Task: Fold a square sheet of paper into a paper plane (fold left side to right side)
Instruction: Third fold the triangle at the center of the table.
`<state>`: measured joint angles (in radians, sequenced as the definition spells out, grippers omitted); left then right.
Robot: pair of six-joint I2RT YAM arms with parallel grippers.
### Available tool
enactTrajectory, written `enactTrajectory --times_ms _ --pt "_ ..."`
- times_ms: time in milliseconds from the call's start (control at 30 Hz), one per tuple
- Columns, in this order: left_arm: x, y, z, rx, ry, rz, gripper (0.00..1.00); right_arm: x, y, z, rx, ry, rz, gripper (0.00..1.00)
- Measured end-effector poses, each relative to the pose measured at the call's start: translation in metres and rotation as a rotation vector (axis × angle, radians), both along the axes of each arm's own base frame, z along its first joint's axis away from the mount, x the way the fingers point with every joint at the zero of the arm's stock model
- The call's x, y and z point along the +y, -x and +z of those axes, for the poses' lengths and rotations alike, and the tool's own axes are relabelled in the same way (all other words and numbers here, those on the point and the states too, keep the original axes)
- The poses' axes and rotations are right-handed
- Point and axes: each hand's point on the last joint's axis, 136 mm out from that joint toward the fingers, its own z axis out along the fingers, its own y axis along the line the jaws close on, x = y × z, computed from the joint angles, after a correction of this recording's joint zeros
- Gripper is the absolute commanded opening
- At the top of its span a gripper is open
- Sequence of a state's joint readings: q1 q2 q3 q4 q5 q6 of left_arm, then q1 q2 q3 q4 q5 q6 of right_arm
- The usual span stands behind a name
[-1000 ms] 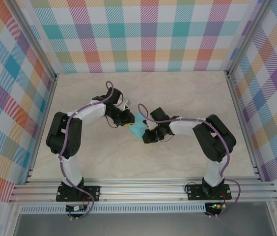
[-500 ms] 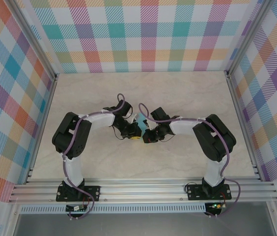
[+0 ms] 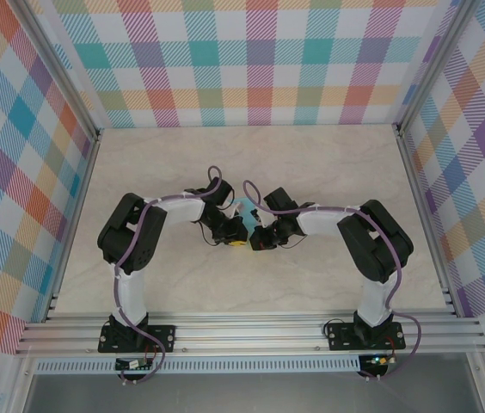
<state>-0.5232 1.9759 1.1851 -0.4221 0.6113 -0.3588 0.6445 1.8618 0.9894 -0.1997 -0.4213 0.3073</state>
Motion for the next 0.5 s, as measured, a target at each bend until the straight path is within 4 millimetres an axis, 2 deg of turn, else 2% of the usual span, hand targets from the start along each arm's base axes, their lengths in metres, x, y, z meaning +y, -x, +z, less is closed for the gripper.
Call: enactTrajectory --times_ms 267,500 --pt "0.004 -0.008 0.000 -0.019 -0.033 -0.020 0.11 0.000 0.000 0.000 0.000 -0.001 0.000 0.00" --pt "0.027 -0.038 0.000 -0.042 -0.046 0.020 0.11 0.000 0.000 0.000 0.003 0.000 -0.003 0.00"
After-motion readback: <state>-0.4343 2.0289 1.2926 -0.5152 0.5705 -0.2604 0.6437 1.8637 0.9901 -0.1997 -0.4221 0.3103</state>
